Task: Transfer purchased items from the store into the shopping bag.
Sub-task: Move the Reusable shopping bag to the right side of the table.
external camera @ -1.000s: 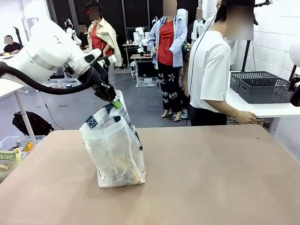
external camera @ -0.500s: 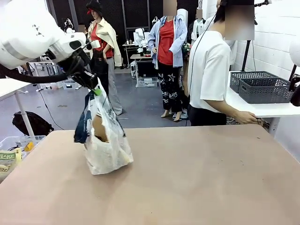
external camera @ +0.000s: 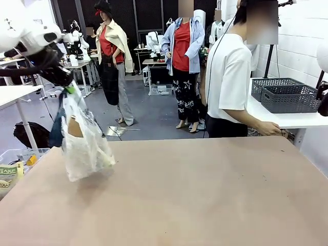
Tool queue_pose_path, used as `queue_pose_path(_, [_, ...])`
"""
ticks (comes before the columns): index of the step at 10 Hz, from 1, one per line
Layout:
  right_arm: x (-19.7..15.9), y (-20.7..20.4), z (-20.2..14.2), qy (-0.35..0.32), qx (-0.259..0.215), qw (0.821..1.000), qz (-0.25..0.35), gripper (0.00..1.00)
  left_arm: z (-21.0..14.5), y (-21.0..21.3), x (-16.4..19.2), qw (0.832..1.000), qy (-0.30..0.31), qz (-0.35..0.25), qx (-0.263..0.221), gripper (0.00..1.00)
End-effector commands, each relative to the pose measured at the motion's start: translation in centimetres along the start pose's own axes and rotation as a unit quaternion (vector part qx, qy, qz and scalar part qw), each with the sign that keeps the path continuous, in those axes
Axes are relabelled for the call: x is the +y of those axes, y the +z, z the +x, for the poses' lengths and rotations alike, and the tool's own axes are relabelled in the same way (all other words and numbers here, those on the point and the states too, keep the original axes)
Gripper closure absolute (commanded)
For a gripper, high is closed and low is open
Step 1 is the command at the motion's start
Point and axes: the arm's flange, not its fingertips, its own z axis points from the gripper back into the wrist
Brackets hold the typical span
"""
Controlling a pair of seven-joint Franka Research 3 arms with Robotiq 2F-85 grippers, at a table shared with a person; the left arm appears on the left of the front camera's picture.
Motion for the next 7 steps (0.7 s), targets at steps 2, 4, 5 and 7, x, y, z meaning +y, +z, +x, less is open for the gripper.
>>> queue_pose_path(2, [-0.1,0.1,0.0,0.007,0.000,1.000,-0.009,0.00,1.8,2.5,3.9,0.999,0.028,0.010,0.041,1.00])
queue_pose_path(4, [-0.1,0.1,0.0,0.007,0.000,1.000,-0.009,0.00,2.1,1.7,6.5,0.996,0.025,0.038,0.082,1.00])
queue_pose_path(5, [-0.1,0.1,0.0,0.007,0.000,1.000,-0.009,0.00,2.1,1.8,8.3,0.995,0.033,0.028,0.090,1.00])
queue_pose_path(7, [-0.1,0.1,0.0,0.007,0.000,1.000,-0.009,0.00,2.1,-0.5,9.5,0.993,0.023,0.019,0.114,1.00])
